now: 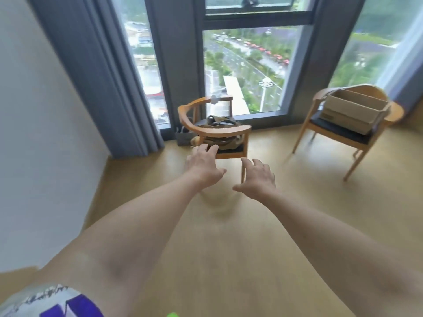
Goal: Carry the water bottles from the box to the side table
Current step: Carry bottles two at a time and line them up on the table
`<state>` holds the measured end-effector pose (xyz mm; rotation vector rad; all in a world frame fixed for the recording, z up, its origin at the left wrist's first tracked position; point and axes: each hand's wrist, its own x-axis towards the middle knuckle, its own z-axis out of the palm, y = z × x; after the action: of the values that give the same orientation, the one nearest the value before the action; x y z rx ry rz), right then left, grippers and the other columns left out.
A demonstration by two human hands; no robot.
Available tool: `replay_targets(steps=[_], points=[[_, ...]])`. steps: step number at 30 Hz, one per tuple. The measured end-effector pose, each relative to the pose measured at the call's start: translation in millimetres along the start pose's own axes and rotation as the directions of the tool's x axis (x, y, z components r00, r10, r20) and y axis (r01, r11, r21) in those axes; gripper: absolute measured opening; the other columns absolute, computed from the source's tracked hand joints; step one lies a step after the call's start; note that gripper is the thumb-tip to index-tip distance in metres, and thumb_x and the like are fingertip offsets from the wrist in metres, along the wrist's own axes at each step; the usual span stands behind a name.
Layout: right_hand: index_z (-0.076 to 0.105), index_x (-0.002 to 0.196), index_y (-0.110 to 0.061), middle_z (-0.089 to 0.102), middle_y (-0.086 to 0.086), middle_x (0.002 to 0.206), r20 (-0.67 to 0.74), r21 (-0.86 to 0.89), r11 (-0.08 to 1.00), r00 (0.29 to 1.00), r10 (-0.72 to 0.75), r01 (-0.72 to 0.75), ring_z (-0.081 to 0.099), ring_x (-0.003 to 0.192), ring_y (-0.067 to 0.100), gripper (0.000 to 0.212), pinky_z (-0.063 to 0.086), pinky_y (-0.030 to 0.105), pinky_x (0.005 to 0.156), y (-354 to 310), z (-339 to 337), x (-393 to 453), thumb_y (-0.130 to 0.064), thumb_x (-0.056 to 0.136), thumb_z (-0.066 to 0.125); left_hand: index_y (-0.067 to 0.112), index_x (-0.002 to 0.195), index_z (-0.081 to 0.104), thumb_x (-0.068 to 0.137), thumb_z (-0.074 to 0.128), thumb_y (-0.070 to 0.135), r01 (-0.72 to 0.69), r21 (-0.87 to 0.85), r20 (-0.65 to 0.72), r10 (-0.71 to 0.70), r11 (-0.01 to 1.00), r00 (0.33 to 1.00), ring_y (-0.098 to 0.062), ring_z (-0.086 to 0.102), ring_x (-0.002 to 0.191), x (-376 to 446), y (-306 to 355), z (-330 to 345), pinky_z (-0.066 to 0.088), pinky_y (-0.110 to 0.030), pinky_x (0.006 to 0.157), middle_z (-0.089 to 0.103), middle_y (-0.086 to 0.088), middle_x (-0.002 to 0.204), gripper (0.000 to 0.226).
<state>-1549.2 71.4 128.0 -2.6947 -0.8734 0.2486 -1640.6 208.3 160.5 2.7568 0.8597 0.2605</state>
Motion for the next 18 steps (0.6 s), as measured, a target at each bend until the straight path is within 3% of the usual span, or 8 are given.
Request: replay_targets(steps=[7, 12, 18], points=[[0.027, 0.152, -0.033, 0.036, 0.008, 0.153, -0.078, 0.025, 0.968, 0.965, 0.25, -0.248, 0.035, 0.136, 0.031, 0.094, 0.036, 0.042, 0.105, 89.4, -28.8, 70.6, -0.055, 0.075, 0.077, 0.027, 0.143, 0.045, 0.082, 0.072, 0.052, -0.265, -0.056, 0.079, 0.269, 0.963, 0.96, -0.028, 0.042, 0.129, 122.5, 91.7, 40.9, 0.043, -0.049, 0.106, 0.048, -0.005, 0.14, 0.071], [0.031, 0.151, -0.031, 0.043, 0.005, 0.146, -0.171, 0.045, 0.92, 0.904, 0.392, -0.39, 0.04, 0.132, 0.029, 0.092, 0.038, 0.041, 0.103, 134.9, -54.5, 143.2, -0.056, 0.076, 0.077, 0.027, 0.152, 0.035, 0.084, 0.071, 0.052, -0.407, -0.076, 0.098, 0.413, 0.91, 0.905, -0.029, 0.027, 0.146, 224.2, 149.8, 75.6, 0.031, -0.049, 0.116, 0.032, -0.006, 0.159, 0.081], [0.037, 0.148, -0.031, 0.045, 0.004, 0.143, -0.222, 0.108, 0.846, 0.817, 0.533, -0.522, 0.04, 0.133, 0.028, 0.082, 0.039, 0.042, 0.106, 167.2, -93.0, 229.5, -0.051, 0.079, 0.078, 0.03, 0.149, 0.037, 0.08, 0.072, 0.054, -0.533, -0.132, 0.097, 0.546, 0.836, 0.832, -0.03, 0.03, 0.144, 347.8, 215.0, 104.4, 0.036, -0.049, 0.109, 0.036, -0.006, 0.156, 0.082]])
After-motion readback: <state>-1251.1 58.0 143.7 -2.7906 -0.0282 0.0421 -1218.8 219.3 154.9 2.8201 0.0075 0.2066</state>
